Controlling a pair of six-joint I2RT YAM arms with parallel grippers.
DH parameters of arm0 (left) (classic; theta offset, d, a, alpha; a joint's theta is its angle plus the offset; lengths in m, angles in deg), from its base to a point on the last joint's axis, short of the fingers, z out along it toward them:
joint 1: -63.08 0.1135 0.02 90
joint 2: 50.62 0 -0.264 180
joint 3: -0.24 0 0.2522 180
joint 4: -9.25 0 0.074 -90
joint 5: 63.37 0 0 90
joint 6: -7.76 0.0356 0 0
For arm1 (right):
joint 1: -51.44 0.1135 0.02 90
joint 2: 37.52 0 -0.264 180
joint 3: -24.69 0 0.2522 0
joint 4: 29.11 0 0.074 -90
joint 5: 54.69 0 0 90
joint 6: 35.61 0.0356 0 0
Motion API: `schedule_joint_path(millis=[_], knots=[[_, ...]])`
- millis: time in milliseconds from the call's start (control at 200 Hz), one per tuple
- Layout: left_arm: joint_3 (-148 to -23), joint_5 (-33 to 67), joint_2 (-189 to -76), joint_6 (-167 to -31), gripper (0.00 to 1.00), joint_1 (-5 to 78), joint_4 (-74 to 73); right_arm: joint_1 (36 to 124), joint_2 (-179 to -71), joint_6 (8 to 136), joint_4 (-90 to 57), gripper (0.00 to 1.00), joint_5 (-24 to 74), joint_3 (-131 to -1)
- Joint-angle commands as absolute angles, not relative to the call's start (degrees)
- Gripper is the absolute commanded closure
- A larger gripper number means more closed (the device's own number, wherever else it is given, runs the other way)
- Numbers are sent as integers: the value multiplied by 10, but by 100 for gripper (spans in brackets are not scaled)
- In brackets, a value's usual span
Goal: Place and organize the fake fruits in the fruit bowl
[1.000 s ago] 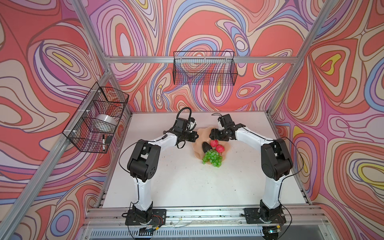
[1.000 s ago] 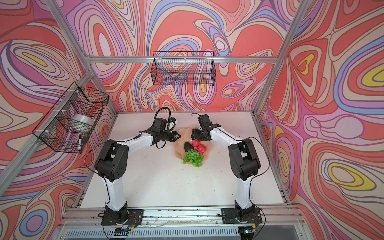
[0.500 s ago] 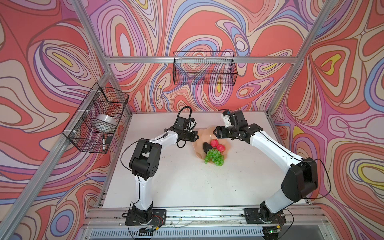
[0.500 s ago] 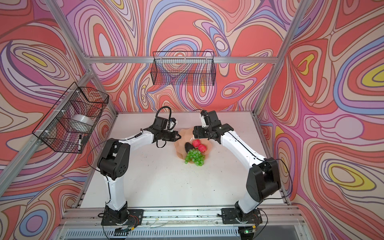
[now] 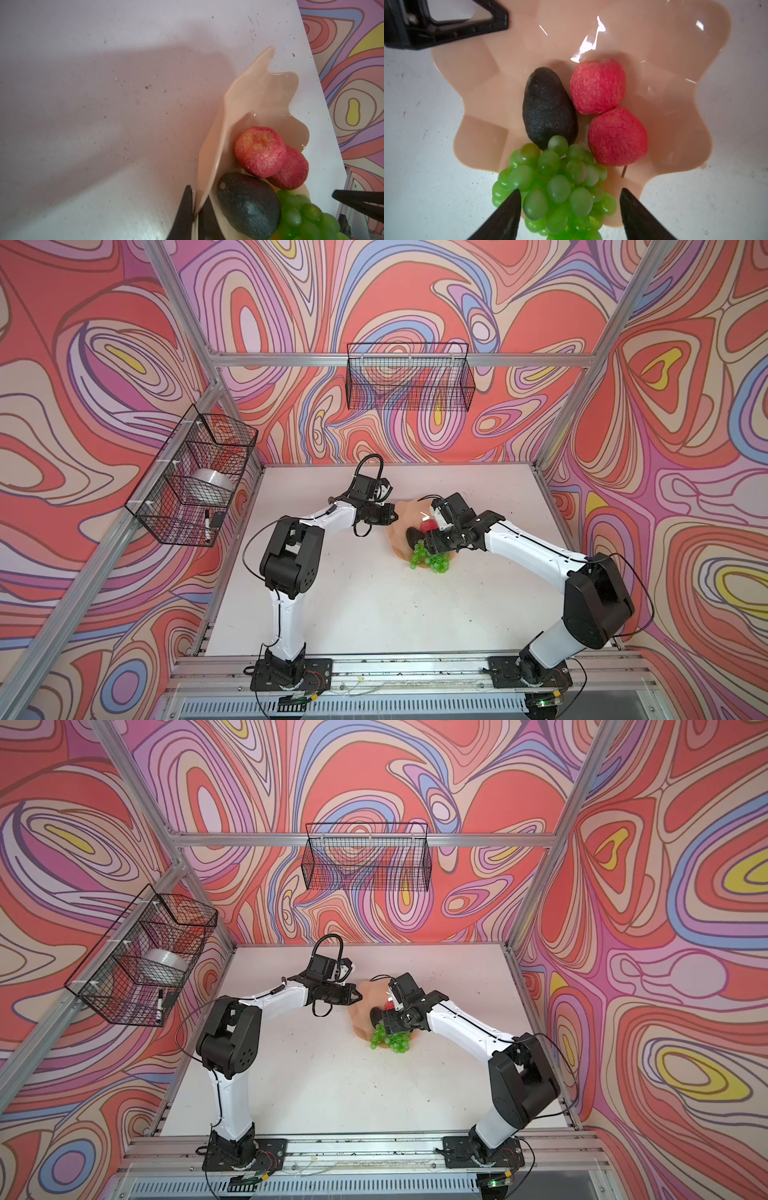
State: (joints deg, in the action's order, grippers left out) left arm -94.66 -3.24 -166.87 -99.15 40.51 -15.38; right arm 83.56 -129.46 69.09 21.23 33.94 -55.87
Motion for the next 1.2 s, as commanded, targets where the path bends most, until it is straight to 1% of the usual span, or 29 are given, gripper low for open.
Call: schedule_joint_path(millis=[0, 105, 200, 235, 381, 456, 586, 696, 741, 771, 846, 896, 921, 981, 1042, 1087, 1192], knots=[[-954, -35, -1687, -993, 93, 409, -186, 843, -1312, 700, 196, 24, 352, -546], [-950, -38, -1685, -993, 93, 410, -184, 844, -1329, 704, 180, 24, 346, -542], [-951, -43, -1686, -993, 92, 410, -184, 844, -1346, 710, 170, 28, 343, -546], [-952, -46, -1687, -992, 93, 410, -184, 845, -1353, 711, 168, 31, 343, -550], [-951, -50, -1688, -993, 92, 410, -186, 844, -1367, 713, 163, 49, 353, -572], [-952, -52, -1690, -993, 92, 410, -187, 845, -1374, 714, 160, 55, 358, -585], [-951, -56, -1691, -992, 92, 411, -189, 844, -1387, 714, 159, 57, 364, -608], [-951, -58, -1689, -990, 91, 410, -191, 845, -1416, 711, 166, 54, 366, -626], [-951, -58, -1688, -989, 89, 411, -192, 844, -1419, 711, 170, 50, 366, -630], [-951, -56, -1687, -989, 86, 412, -193, 844, -1419, 711, 171, 48, 365, -631], [-954, -55, -1685, -989, 74, 413, -193, 844, -1408, 711, 173, 40, 364, -631], [-955, -54, -1684, -989, 66, 412, -207, 844, -1398, 710, 174, 37, 365, -632], [-955, -54, -1683, -988, 60, 413, -210, 844, -1395, 709, 174, 36, 366, -632], [-959, -52, -1682, -989, 36, 414, -213, 844, -1394, 708, 177, 34, 369, -637], [-963, -56, -1683, -989, 23, 415, -217, 844, -1394, 707, 181, 33, 368, -647], [-966, -56, -1682, -989, 17, 415, -222, 844, -1394, 708, 182, 32, 363, -651], [-965, -54, -1675, -989, 9, 417, -225, 844, -1386, 711, 181, 30, 357, -661]])
